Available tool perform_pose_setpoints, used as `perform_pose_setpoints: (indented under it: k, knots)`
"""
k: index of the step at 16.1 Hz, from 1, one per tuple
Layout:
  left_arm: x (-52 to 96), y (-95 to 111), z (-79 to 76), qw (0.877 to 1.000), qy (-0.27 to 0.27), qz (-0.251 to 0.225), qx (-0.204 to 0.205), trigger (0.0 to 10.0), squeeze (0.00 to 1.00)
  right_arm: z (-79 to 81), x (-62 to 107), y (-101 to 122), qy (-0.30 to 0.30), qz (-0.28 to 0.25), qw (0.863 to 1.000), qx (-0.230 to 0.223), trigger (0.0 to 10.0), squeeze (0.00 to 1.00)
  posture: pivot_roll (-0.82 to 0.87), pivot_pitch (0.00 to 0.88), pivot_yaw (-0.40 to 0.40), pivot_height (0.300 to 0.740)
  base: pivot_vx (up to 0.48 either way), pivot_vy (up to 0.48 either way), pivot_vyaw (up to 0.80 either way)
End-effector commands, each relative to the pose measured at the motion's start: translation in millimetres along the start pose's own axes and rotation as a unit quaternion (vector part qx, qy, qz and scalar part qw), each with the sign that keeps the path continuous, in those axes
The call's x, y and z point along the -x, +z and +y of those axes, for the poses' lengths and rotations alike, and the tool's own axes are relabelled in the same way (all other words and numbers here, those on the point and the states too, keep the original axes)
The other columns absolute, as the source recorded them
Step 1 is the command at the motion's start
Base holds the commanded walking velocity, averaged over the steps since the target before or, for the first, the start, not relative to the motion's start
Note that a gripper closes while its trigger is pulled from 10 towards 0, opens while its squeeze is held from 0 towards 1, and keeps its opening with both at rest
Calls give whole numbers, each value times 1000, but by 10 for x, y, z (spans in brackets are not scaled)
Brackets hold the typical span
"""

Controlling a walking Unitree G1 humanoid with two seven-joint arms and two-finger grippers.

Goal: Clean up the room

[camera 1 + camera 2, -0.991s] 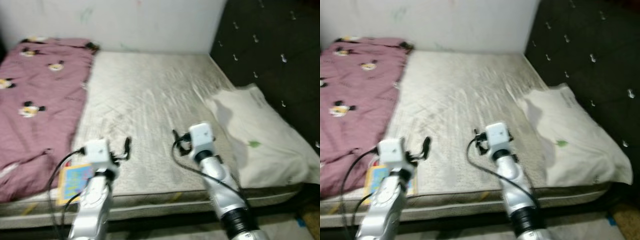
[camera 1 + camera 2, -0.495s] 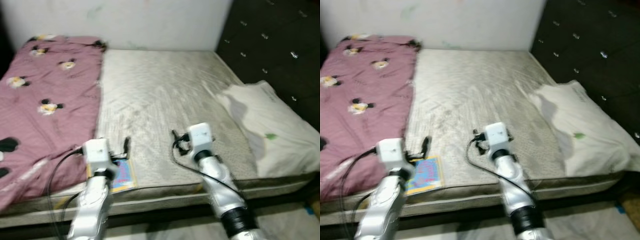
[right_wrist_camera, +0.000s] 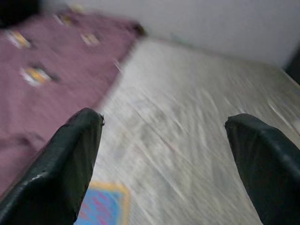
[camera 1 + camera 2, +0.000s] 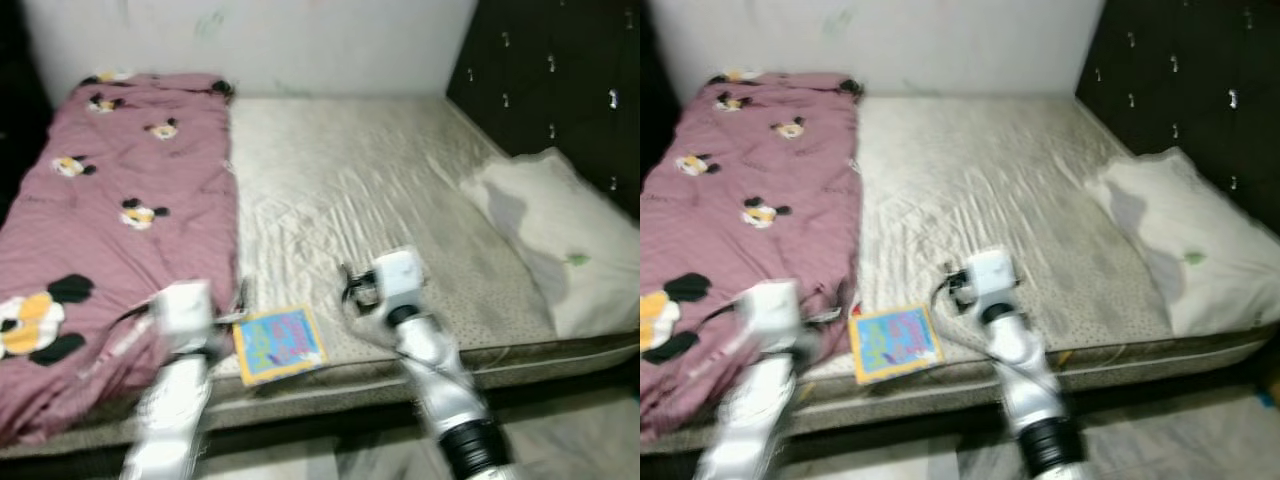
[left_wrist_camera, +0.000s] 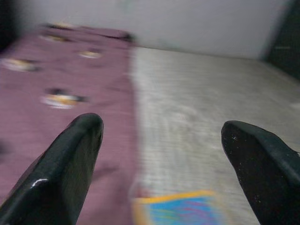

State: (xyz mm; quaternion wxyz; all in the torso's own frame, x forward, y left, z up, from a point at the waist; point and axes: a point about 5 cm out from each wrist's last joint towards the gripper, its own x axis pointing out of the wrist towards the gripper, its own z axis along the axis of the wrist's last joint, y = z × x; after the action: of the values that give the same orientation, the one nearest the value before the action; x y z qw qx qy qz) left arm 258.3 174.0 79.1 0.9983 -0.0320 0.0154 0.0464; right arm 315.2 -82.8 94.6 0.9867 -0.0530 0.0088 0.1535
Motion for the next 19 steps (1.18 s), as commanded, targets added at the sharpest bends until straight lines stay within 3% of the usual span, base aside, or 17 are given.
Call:
perform_pose_setpoints:
  k: [1,3,6,7,10,12,14,16,17,18,19]
  knots:
    - [40,79,23,1000,5,-19,-3,10000,0,-205,58,89,-25,-25,999,-6,10000,0,41,29,-46,740,0,0,0]
    - [139,78,155,999,22,-17,-20,10000,0,-286,156,93,-31,-30,999,-9,10000,0,41,29,-46,740,0,0,0]
    - [538,4,273,999,23,8,-38,10000,0,-415,454,-12,-44,-10,999,-10,10000,0,42,46,-47,740,0,0,0]
    - [607,-26,330,999,35,18,-37,10000,0,-435,536,-59,-51,0,999,-15,10000,0,41,51,-49,740,0,0,0]
    - [617,-19,345,998,33,22,-43,10000,0,-420,600,-64,-46,7,999,-17,10000,0,44,56,-53,740,0,0,0]
    - [573,47,257,997,-17,5,-72,10000,0,-412,576,-24,-44,6,999,-15,10000,0,49,59,-63,740,0,0,0]
    - [521,52,224,991,-60,17,-118,10000,0,-432,561,7,-42,6,999,-15,10000,0,58,65,-71,740,0,0,0]
    - [464,74,197,984,-145,23,-103,10000,0,-419,541,17,-39,4,999,-5,10000,0,60,65,-71,740,0,0,0]
    - [463,75,177,981,-169,27,-86,10000,0,-408,541,26,-39,3,999,-2,10000,0,60,65,-71,740,0,0,0]
    - [450,64,128,981,-184,41,-39,10000,0,-396,537,33,-44,3,999,1,10000,0,60,65,-71,740,0,0,444]
    - [426,76,75,982,-182,27,-32,10000,0,-376,532,28,-42,5,999,0,10000,0,39,61,-56,740,0,0,800]
